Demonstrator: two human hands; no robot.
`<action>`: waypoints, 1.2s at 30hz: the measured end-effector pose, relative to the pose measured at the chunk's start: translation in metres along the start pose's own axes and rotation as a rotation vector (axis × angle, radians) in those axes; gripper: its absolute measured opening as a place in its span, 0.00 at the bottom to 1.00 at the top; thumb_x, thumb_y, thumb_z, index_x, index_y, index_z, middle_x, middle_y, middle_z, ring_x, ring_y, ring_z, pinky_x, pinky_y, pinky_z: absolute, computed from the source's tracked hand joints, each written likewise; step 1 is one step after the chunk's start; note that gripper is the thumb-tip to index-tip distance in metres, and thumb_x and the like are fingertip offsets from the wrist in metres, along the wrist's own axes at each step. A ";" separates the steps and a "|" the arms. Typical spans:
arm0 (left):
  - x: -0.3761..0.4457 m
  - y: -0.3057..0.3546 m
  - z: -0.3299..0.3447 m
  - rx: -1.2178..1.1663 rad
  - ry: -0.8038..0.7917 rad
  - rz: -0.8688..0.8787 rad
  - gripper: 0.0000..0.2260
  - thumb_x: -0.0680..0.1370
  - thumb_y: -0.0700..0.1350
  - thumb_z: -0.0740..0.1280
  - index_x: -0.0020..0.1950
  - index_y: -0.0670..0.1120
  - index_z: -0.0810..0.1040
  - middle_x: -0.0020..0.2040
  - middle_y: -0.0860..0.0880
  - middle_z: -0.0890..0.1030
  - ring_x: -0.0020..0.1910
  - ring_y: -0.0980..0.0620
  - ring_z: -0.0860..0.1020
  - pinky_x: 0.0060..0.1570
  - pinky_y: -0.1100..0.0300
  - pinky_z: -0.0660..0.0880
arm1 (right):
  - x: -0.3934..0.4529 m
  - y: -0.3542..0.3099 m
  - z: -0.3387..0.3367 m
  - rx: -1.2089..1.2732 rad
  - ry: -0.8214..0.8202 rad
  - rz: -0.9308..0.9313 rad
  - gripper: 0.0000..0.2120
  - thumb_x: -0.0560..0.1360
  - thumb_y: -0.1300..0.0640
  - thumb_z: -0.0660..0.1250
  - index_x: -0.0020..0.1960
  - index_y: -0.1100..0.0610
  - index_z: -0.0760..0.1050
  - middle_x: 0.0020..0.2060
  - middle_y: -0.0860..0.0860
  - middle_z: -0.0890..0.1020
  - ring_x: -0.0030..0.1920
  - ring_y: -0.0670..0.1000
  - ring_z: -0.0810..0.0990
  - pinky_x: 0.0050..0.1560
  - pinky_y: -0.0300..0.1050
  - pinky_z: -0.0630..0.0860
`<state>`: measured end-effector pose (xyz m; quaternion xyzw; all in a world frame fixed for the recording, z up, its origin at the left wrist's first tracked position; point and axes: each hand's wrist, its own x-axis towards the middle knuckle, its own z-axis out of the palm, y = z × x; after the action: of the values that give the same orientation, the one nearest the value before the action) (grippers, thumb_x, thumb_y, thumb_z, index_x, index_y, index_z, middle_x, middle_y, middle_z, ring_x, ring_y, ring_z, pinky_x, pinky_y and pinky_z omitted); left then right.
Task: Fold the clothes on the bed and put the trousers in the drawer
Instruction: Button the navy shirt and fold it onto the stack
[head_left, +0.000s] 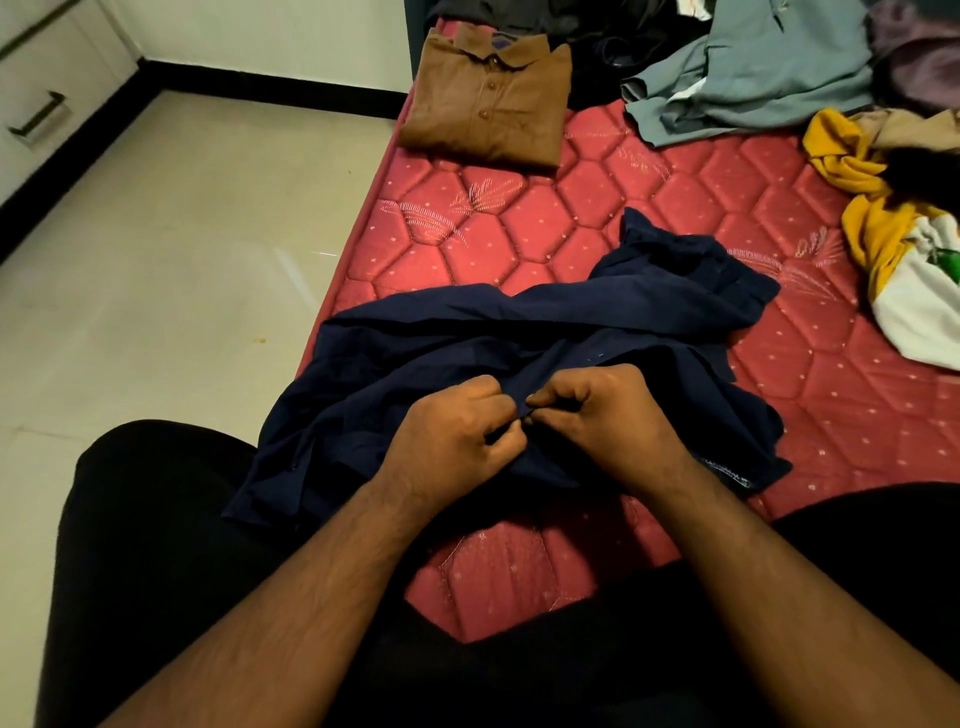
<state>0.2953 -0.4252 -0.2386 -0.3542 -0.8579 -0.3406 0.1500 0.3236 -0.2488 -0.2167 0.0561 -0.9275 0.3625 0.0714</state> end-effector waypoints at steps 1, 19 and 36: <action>-0.001 -0.001 0.002 -0.009 -0.008 -0.021 0.12 0.73 0.46 0.65 0.32 0.42 0.76 0.32 0.49 0.74 0.28 0.50 0.74 0.26 0.56 0.72 | 0.000 0.000 0.001 -0.036 0.004 -0.038 0.05 0.66 0.58 0.75 0.40 0.58 0.84 0.37 0.50 0.86 0.38 0.49 0.84 0.41 0.46 0.79; 0.009 0.003 -0.006 -0.904 -0.019 -0.775 0.08 0.74 0.33 0.71 0.45 0.45 0.85 0.42 0.49 0.86 0.41 0.57 0.82 0.46 0.65 0.78 | 0.003 0.000 0.004 -0.128 -0.010 -0.294 0.10 0.75 0.56 0.62 0.46 0.59 0.80 0.38 0.52 0.83 0.38 0.54 0.81 0.37 0.50 0.78; 0.007 0.007 -0.011 -0.868 -0.086 -0.722 0.09 0.73 0.32 0.72 0.47 0.45 0.85 0.44 0.49 0.86 0.43 0.56 0.83 0.48 0.64 0.78 | 0.004 0.005 0.002 0.107 0.095 -0.176 0.11 0.69 0.60 0.73 0.51 0.61 0.83 0.45 0.51 0.86 0.48 0.41 0.81 0.51 0.27 0.73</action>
<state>0.2955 -0.4260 -0.2236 -0.0812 -0.7113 -0.6771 -0.1707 0.3184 -0.2474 -0.2207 0.1240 -0.8939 0.4062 0.1436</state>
